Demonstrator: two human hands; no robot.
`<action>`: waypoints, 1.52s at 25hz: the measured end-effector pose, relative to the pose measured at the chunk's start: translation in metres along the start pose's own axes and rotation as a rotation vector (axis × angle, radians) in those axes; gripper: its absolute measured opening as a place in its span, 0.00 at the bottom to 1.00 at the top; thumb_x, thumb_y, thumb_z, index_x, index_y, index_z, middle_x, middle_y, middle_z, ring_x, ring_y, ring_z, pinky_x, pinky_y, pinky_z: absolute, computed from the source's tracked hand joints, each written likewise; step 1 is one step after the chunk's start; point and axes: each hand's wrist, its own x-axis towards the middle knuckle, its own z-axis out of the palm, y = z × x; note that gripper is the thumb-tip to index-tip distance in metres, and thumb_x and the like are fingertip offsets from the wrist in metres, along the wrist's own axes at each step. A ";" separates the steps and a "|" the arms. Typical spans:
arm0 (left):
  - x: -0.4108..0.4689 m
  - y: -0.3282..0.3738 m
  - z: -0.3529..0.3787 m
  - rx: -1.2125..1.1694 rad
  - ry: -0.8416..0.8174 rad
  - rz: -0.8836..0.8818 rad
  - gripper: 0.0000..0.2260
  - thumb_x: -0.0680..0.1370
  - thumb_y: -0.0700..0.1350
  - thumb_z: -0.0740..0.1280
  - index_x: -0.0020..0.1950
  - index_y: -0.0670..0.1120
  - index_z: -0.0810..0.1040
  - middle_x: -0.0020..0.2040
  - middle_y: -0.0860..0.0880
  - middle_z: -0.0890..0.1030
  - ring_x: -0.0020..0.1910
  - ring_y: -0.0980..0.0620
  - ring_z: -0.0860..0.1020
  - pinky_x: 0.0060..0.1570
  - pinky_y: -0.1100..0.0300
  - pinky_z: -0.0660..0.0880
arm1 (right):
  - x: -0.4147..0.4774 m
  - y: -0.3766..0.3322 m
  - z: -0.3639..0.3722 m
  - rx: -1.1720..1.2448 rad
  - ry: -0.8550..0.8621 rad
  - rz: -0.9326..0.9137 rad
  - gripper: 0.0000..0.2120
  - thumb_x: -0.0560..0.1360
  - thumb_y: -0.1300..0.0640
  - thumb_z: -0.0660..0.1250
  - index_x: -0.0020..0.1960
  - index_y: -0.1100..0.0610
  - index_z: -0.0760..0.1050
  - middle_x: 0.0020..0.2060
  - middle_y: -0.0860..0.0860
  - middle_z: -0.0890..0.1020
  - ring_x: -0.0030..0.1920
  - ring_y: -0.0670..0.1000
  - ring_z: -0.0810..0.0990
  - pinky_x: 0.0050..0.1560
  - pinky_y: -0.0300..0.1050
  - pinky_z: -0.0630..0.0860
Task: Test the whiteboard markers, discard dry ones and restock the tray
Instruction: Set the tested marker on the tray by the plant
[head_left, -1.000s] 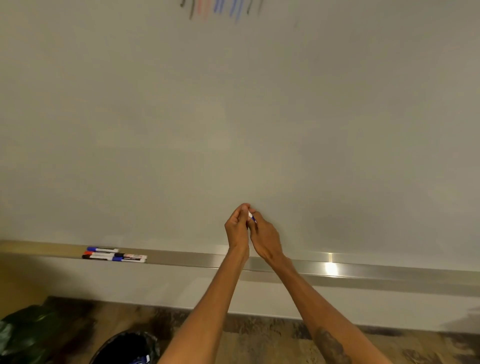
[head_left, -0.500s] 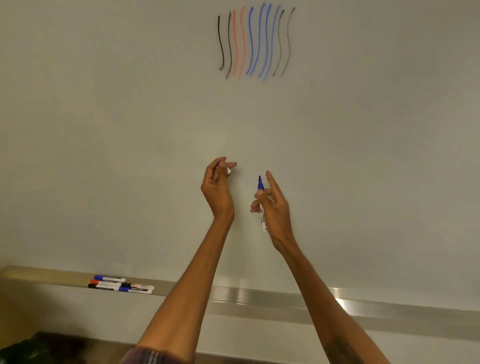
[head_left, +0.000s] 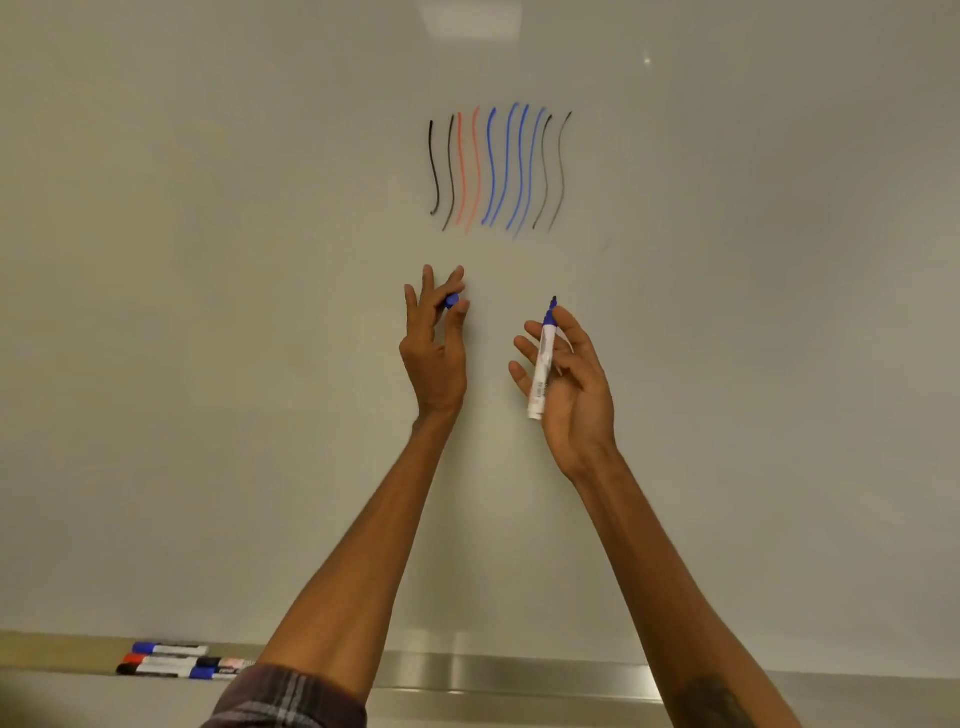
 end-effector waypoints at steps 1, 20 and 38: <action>0.003 -0.003 0.002 0.021 -0.027 0.032 0.18 0.82 0.46 0.64 0.69 0.40 0.75 0.75 0.45 0.68 0.78 0.45 0.59 0.73 0.70 0.58 | 0.004 -0.001 0.001 -0.012 -0.009 -0.019 0.16 0.84 0.60 0.54 0.65 0.49 0.75 0.61 0.52 0.81 0.63 0.55 0.79 0.62 0.53 0.77; 0.018 -0.047 0.010 0.310 -0.020 0.442 0.18 0.83 0.47 0.62 0.67 0.38 0.76 0.70 0.41 0.75 0.76 0.46 0.65 0.78 0.50 0.57 | 0.119 -0.077 0.049 -0.665 0.314 -0.854 0.17 0.77 0.52 0.67 0.60 0.62 0.79 0.48 0.55 0.85 0.45 0.52 0.85 0.47 0.52 0.83; 0.017 -0.043 0.010 0.303 -0.012 0.469 0.16 0.82 0.44 0.62 0.67 0.37 0.77 0.70 0.46 0.75 0.76 0.46 0.66 0.77 0.49 0.58 | 0.105 -0.083 0.039 -0.790 0.377 -0.982 0.09 0.77 0.59 0.68 0.55 0.62 0.80 0.40 0.48 0.82 0.39 0.43 0.81 0.41 0.38 0.77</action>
